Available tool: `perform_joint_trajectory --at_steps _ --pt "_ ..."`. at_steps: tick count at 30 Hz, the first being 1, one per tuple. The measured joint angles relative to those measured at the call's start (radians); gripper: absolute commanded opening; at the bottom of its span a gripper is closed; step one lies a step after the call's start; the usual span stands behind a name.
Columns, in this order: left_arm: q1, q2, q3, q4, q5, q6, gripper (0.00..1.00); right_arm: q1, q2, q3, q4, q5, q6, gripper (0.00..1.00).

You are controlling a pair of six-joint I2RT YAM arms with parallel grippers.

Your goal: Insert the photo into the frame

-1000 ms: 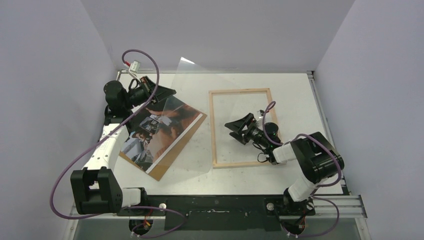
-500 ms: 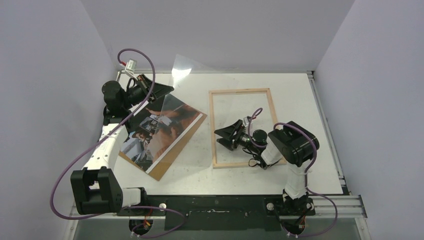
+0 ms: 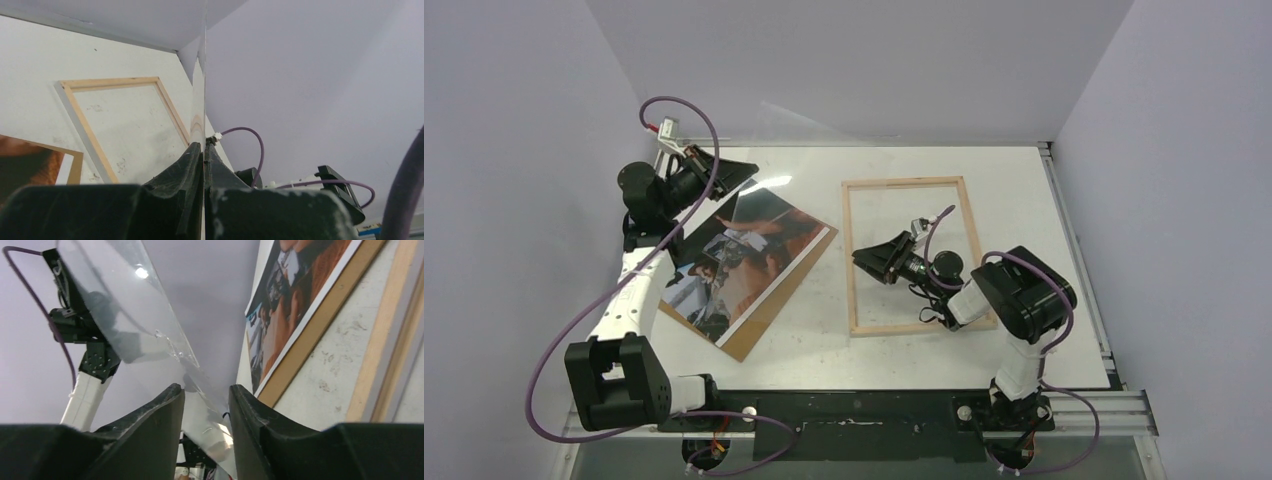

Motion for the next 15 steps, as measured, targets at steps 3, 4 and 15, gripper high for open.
perform_joint_trajectory --at_steps 3,4,15 --pt "0.016 0.0 0.004 -0.01 -0.042 0.022 0.0 -0.002 -0.043 -0.001 -0.008 -0.013 0.013 0.16" --pt "0.02 0.0 0.006 -0.02 -0.056 0.031 0.0 -0.003 -0.055 -0.001 -0.008 -0.016 0.016 0.15" --pt "0.011 0.0 0.021 -0.246 -0.164 0.184 0.0 -0.08 -0.337 -0.02 -0.033 -0.024 0.036 0.1"
